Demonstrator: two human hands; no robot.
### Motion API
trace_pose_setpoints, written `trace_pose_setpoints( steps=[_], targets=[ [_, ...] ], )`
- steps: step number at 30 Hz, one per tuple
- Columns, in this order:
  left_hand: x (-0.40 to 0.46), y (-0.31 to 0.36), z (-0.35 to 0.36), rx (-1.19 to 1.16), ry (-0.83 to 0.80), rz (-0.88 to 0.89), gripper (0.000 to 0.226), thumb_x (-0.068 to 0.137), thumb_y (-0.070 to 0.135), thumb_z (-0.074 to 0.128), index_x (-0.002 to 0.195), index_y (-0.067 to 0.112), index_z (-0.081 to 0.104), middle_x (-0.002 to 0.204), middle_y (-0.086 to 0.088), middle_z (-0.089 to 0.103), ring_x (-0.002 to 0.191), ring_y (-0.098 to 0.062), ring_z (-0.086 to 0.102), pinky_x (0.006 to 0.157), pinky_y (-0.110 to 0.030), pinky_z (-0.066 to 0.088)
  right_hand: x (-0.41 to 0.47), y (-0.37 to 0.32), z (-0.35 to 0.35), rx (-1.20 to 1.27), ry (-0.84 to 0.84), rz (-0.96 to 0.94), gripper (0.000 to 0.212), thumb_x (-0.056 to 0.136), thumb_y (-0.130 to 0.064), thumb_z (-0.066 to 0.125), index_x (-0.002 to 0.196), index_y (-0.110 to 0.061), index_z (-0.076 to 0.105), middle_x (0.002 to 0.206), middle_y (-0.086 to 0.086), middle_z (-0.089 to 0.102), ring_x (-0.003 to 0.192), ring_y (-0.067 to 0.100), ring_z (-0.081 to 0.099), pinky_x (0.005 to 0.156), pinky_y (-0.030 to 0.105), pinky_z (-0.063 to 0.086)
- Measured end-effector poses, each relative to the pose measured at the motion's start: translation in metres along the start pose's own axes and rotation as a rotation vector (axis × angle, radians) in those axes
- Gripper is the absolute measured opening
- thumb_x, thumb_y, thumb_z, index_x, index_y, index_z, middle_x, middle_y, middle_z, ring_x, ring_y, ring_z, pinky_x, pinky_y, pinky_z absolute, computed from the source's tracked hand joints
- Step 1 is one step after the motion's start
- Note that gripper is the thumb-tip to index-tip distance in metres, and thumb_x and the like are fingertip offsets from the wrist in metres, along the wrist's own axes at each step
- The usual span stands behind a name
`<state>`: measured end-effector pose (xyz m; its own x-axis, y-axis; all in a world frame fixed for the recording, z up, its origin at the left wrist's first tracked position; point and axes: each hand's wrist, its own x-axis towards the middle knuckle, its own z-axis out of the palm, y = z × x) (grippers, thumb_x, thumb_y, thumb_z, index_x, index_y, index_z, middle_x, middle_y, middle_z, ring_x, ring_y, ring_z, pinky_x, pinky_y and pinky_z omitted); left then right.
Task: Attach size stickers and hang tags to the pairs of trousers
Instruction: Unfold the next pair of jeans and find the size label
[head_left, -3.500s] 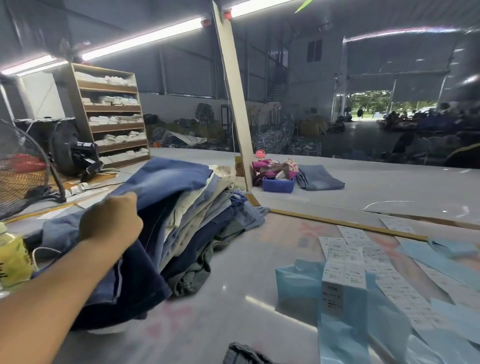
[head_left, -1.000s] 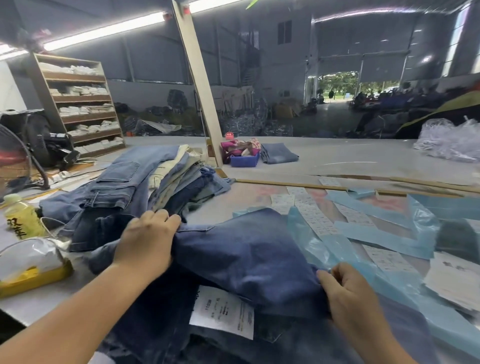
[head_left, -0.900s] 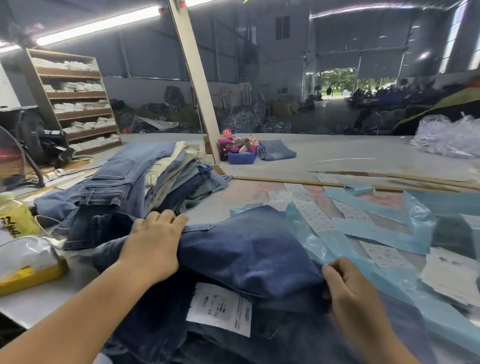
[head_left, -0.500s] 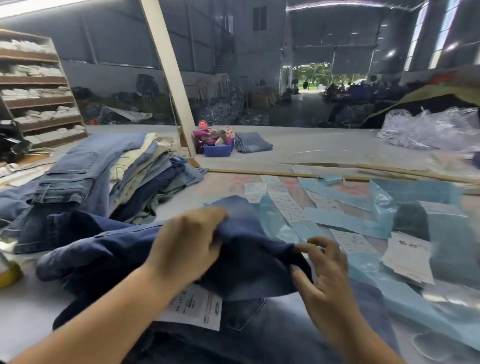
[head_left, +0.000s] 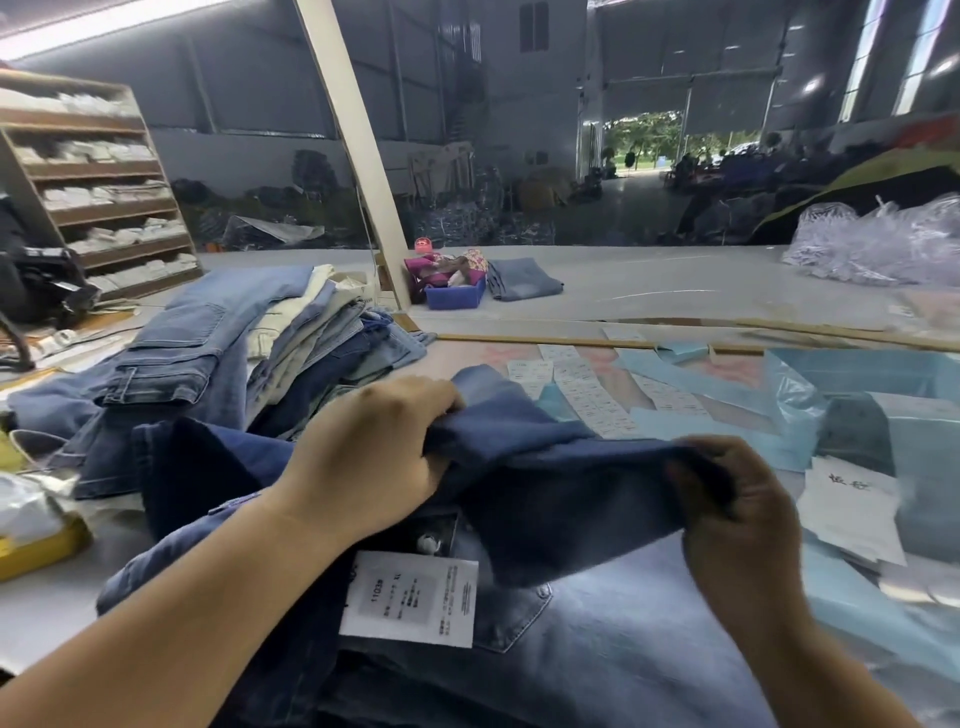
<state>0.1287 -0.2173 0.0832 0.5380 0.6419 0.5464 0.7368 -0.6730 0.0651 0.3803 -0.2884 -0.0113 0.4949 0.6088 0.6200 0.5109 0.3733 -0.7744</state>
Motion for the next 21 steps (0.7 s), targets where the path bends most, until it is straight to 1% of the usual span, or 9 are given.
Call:
trace_pose_setpoints(
  steps=[3,5,6,9,11,13,17,19,21],
  targets=[
    [-0.009,-0.008,0.005,0.026,-0.011,-0.002,0.010,0.085,0.018,0.063,0.094,0.020,0.066,0.089,0.003,0.067,0.082,-0.027,0.064,0.066,-0.036,0.049,0.006,-0.009,-0.008,-0.061,0.194,-0.075,0.030,0.084,-0.004,0.062,0.090,-0.034,0.061,0.089,-0.036,0.063,0.083,-0.018,0.055,0.069,-0.003,0.037],
    [-0.011,-0.014,0.005,-0.020,0.059,-0.069,0.007,0.089,0.019,0.063,0.094,0.020,0.067,0.088,0.002,0.070,0.083,-0.028,0.066,0.069,-0.039,0.052,0.002,-0.011,-0.011,-0.084,0.242,-0.138,0.032,0.079,-0.005,0.057,0.095,-0.031,0.063,0.085,-0.028,0.064,0.084,-0.015,0.055,0.074,-0.003,0.036],
    [-0.010,-0.017,0.004,-0.047,0.110,-0.101,0.007,0.089,0.017,0.064,0.094,0.020,0.068,0.086,0.001,0.071,0.082,-0.029,0.066,0.069,-0.040,0.052,-0.001,-0.011,-0.014,-0.143,0.239,-0.215,0.030,0.077,-0.002,0.054,0.096,-0.023,0.065,0.085,-0.021,0.064,0.083,-0.010,0.055,0.078,-0.002,0.035],
    [0.000,-0.020,0.000,-0.113,0.273,-0.181,0.007,0.089,0.017,0.062,0.091,0.022,0.067,0.081,0.001,0.070,0.077,-0.030,0.065,0.068,-0.042,0.052,-0.014,-0.004,-0.025,-0.329,0.104,-0.526,0.027,0.080,-0.002,0.046,0.099,-0.003,0.065,0.092,0.002,0.060,0.086,0.015,0.055,0.088,0.009,0.039],
    [0.009,-0.017,0.000,-0.151,0.299,-0.213,0.009,0.089,0.016,0.059,0.090,0.022,0.066,0.080,-0.001,0.069,0.076,-0.030,0.063,0.067,-0.042,0.052,-0.027,0.006,-0.030,-0.400,-0.044,-0.649,0.027,0.086,-0.009,0.044,0.103,-0.006,0.065,0.100,0.006,0.058,0.085,0.025,0.054,0.086,0.022,0.043],
    [0.016,-0.010,0.005,-0.145,0.293,-0.211,0.011,0.089,0.013,0.056,0.093,0.019,0.065,0.083,-0.005,0.070,0.079,-0.033,0.064,0.067,-0.043,0.052,-0.044,0.015,-0.030,-0.448,-0.146,-0.670,0.025,0.088,-0.016,0.048,0.103,-0.012,0.068,0.103,0.006,0.055,0.082,0.023,0.054,0.079,0.025,0.045],
    [0.020,0.018,0.023,-0.116,0.278,-0.153,0.021,0.090,0.015,0.049,0.106,0.019,0.062,0.093,-0.008,0.072,0.083,-0.035,0.066,0.065,-0.035,0.047,-0.061,0.029,-0.026,-0.338,-0.331,-0.438,0.022,0.076,-0.001,0.063,0.094,-0.011,0.072,0.100,0.003,0.061,0.078,0.014,0.061,0.072,0.018,0.048],
    [0.020,0.032,0.028,-0.131,0.265,-0.112,0.025,0.089,0.012,0.052,0.111,0.018,0.063,0.098,-0.007,0.073,0.085,-0.033,0.067,0.065,-0.032,0.044,-0.059,0.033,-0.031,-0.171,-0.434,-0.079,0.044,0.073,0.002,0.073,0.108,-0.024,0.067,0.095,-0.010,0.069,0.087,0.010,0.067,0.078,0.015,0.049],
    [0.019,0.042,0.029,-0.159,0.234,-0.049,0.024,0.087,0.015,0.052,0.107,0.015,0.065,0.096,-0.005,0.072,0.083,-0.032,0.066,0.067,-0.035,0.050,-0.056,0.035,-0.039,-0.048,-0.583,0.201,0.066,0.069,-0.015,0.082,0.123,-0.039,0.053,0.103,-0.020,0.068,0.097,0.007,0.067,0.083,0.009,0.046]
  ],
)
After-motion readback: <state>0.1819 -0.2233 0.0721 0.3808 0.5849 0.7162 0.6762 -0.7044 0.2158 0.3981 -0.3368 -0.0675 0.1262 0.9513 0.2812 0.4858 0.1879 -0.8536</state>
